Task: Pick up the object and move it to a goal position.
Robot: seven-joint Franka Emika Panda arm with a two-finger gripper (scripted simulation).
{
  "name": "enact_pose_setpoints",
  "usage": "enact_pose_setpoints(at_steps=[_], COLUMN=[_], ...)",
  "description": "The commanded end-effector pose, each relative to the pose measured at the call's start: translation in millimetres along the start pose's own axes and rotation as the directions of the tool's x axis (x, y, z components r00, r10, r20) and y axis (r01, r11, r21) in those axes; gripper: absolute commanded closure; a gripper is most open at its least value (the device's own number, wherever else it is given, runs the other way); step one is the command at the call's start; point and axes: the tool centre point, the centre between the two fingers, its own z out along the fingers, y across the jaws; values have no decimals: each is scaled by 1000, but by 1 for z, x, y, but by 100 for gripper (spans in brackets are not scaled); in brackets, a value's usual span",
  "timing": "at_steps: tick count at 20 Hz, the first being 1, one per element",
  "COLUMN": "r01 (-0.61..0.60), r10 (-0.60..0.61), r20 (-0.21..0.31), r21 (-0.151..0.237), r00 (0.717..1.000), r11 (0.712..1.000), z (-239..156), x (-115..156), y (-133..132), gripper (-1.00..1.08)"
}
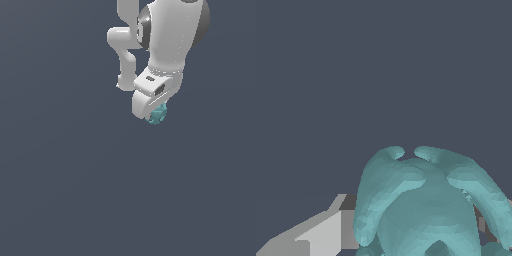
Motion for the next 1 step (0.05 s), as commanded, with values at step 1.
enact_pose_setpoints(at_steps=[1], r01=[-1], r10=[1], r20=[1], r21=[0], r00=[1000], r11=[1000], z=[-1], x=[1], y=[0], gripper=[108])
